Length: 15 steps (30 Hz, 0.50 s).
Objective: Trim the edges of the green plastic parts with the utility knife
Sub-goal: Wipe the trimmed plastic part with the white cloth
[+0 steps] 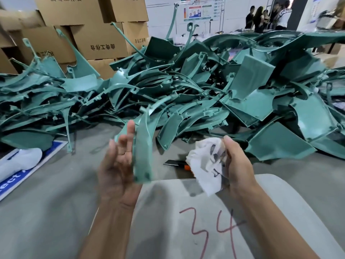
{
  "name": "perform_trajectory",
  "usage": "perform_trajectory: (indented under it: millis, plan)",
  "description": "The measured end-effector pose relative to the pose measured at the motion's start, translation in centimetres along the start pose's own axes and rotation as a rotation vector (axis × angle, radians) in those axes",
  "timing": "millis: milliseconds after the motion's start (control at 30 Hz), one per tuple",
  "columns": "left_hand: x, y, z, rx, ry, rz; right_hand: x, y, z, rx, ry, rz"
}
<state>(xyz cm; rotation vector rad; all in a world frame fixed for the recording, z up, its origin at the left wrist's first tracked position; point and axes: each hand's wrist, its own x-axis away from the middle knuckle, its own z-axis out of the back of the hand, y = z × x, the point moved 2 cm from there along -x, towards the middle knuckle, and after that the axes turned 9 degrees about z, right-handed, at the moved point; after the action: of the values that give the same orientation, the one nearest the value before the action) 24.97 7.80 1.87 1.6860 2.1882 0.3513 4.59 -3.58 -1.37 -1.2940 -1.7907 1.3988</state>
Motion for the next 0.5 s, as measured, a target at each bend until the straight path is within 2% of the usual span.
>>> perform_trajectory:
  millis: [67, 133, 233, 367, 500]
  plan:
    - [-0.2, -0.1, 0.4, -0.347, 0.089, -0.125, -0.2, -0.1, 0.1, 0.111, -0.047, 0.035]
    - [-0.5, 0.0, 1.2, -0.432, 0.073, -0.193, -0.2, -0.4, 0.0, 0.206, -0.056, 0.115]
    - [-0.8, -0.1, 1.7, -0.617, 0.08, -0.269, 0.3, -0.3, 0.0, 0.261, 0.041, 0.155]
    - [-1.0, -0.9, 1.5, -0.798, 0.117, -0.254, 0.6, -0.4, -0.3, 0.355, 0.084, 0.285]
    - [-1.2, -1.6, 1.6, -0.894, 0.193, -0.211, 0.6, -0.7, 0.2, 0.267, 0.164, 0.339]
